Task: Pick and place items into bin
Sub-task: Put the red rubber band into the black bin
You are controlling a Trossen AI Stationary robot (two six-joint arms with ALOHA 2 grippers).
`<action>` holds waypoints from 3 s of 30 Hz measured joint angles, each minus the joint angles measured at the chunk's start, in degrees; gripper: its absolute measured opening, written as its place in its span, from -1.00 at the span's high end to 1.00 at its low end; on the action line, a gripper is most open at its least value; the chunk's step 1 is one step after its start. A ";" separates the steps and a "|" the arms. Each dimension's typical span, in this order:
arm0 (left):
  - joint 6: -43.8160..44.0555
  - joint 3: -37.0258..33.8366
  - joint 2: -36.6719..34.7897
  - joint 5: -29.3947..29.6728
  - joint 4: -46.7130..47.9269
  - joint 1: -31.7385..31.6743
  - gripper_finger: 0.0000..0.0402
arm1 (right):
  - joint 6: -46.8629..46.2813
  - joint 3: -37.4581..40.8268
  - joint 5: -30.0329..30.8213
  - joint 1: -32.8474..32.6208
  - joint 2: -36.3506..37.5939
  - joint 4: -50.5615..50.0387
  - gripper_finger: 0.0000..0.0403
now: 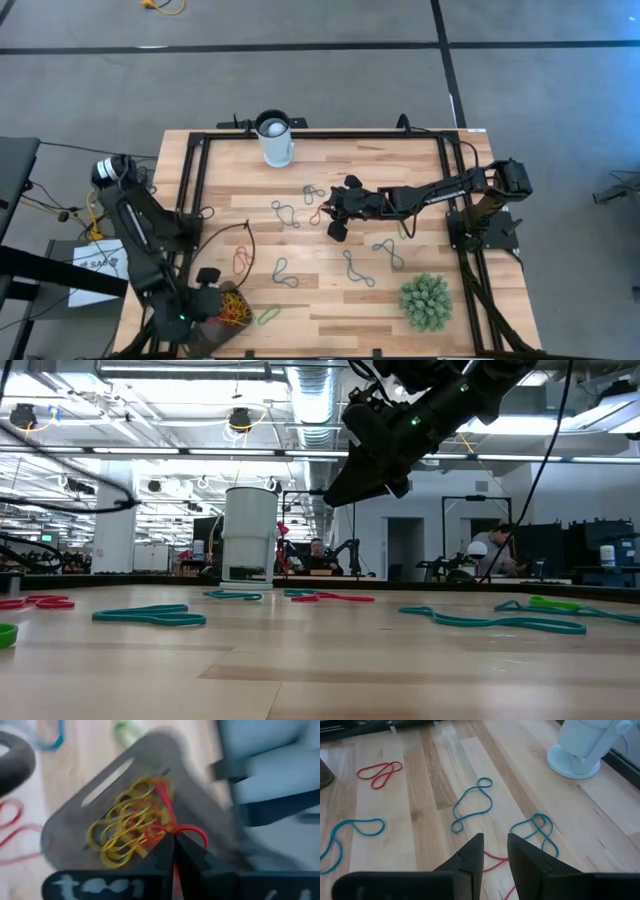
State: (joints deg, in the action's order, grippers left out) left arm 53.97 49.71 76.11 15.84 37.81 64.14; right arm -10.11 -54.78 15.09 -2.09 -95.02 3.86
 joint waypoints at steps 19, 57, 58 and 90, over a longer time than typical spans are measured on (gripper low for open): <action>13.27 0.00 12.20 -3.18 0.91 -0.89 0.98 | 0.13 0.00 0.00 0.08 0.04 0.19 0.59; 12.36 20.73 12.05 16.41 41.19 -10.83 0.78 | 1.49 0.00 0.00 1.03 0.07 3.13 0.59; 14.39 20.14 12.05 16.16 40.79 -12.63 0.79 | 1.49 0.00 0.00 0.95 0.07 3.13 0.59; 12.76 -19.86 -31.94 17.01 2.00 -27.75 0.79 | 1.07 0.01 -0.20 0.22 0.07 4.31 0.59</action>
State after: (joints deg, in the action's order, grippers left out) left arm 66.73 29.86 44.17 32.85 39.81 36.39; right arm -9.04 -54.78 14.89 -1.87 -94.96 8.16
